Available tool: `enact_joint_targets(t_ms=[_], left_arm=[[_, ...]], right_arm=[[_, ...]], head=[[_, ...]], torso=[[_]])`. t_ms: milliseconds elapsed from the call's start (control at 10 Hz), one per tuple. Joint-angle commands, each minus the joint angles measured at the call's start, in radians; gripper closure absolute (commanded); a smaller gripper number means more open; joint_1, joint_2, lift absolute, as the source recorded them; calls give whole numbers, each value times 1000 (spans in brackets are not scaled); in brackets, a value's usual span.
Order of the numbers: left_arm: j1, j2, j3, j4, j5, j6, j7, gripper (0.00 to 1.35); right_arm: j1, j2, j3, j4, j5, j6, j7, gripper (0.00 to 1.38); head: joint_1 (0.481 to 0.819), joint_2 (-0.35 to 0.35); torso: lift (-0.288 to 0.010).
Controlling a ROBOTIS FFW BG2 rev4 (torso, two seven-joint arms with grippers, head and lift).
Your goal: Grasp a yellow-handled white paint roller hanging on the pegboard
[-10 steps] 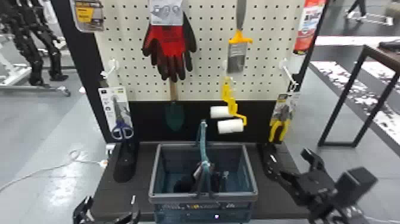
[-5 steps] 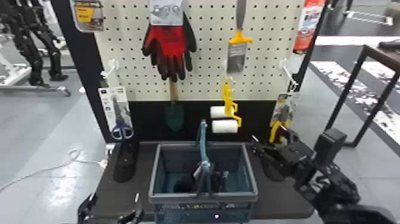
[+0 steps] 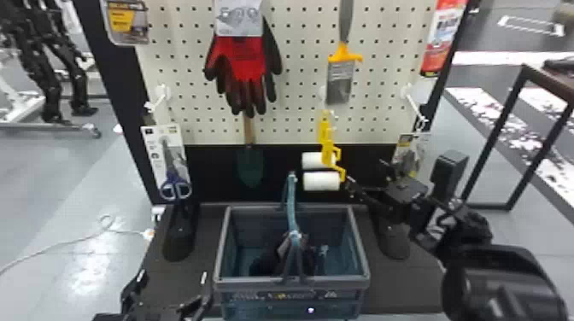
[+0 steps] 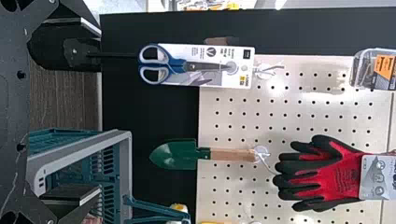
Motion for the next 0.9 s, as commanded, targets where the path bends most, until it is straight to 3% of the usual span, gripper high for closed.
enact_joint_targets(t_ms=[0,300,500,800], left_arm=[[-9,0,-6,8,5,-5,0,131],[-46,4,-32,36,14,-10,0,131],[-60,7,-44,47,18,-11,0,131],[-83,11,-63,65,25,-10,-2,131]], right_arm=[[-95,-8,0,103,-22,-13,23,213],[-204,-66,115,272,-159,-24,43,213],[-269,-114,287,369,-305,-24,48,213],[-341,-145,407,396,-357,-30,51,213]], head=[[549,0],[549,0],[549,0],[549,0]], torso=[[-100],[-100],[-100],[-100]])
